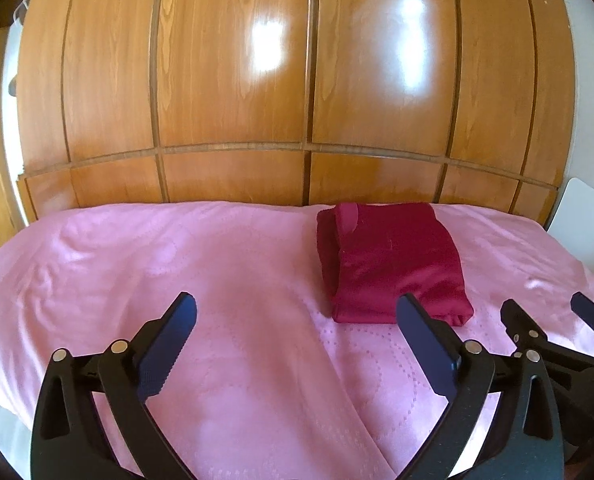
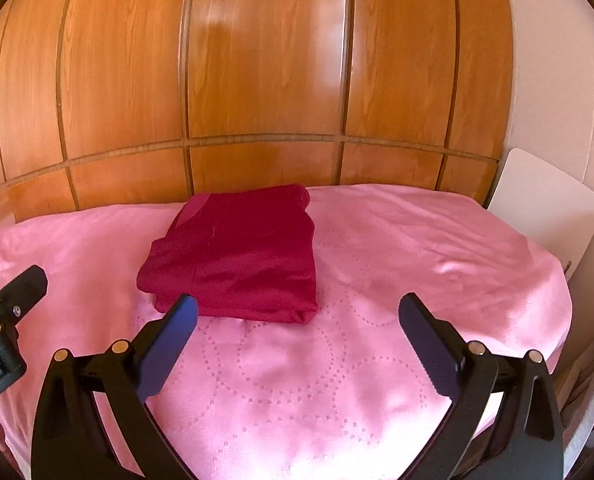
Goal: Fold small clothes
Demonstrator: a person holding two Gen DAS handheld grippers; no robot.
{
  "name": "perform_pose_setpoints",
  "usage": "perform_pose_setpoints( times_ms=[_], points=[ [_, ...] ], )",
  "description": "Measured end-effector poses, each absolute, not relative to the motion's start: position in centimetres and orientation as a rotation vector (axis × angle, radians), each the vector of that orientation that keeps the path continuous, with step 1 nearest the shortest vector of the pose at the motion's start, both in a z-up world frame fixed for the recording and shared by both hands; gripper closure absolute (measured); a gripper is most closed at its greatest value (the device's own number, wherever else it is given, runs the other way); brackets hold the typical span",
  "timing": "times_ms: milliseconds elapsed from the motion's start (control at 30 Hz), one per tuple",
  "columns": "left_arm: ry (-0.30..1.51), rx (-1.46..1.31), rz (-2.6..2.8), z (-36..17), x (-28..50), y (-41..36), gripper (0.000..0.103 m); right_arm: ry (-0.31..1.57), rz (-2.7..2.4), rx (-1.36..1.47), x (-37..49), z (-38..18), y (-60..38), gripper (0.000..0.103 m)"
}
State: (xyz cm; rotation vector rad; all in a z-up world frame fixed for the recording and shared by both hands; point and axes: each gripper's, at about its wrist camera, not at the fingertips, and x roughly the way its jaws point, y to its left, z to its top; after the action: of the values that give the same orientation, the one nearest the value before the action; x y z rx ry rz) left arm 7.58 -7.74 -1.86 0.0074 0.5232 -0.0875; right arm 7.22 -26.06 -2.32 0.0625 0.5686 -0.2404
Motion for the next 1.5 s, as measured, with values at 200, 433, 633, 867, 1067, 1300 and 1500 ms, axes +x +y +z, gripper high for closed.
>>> perform_pose_setpoints(
  times_ms=[200, 433, 633, 867, 1067, 1300, 1500],
  points=[
    [0.502, 0.012, -0.079, -1.6, 6.7, -7.6, 0.004, 0.554, -0.233, 0.064, 6.7, -1.9, -25.8, 0.003],
    [0.484, -0.002, -0.067, -1.3, 6.2, -7.2, 0.004, 0.537, -0.233, 0.068, 6.1, -1.5, -25.8, 0.003],
    [0.471, 0.004, -0.06, -1.3, 6.0, -7.4, 0.004, 0.547, -0.228, 0.074, 6.4, -1.8, -25.9, 0.003],
    [0.473, 0.007, -0.06, -1.2, 6.0, -7.3, 0.004, 0.551, -0.228, 0.077, 6.5, -1.8, -26.0, 0.003],
    [0.468, 0.013, -0.058, -1.2, 6.0, -7.4, 0.004, 0.564, -0.226, 0.078, 6.7, -2.2, -26.0, 0.003],
    [0.474, 0.04, -0.046, -1.7, 6.6, -7.5, 0.005, 0.592, -0.224, 0.084, 7.1, -3.1, -26.2, 0.003],
    [0.525, 0.008, -0.038, -2.3, 7.5, -7.3, 0.004, 0.604, -0.229, 0.09, 7.7, -3.5, -26.6, 0.003]
  ],
)
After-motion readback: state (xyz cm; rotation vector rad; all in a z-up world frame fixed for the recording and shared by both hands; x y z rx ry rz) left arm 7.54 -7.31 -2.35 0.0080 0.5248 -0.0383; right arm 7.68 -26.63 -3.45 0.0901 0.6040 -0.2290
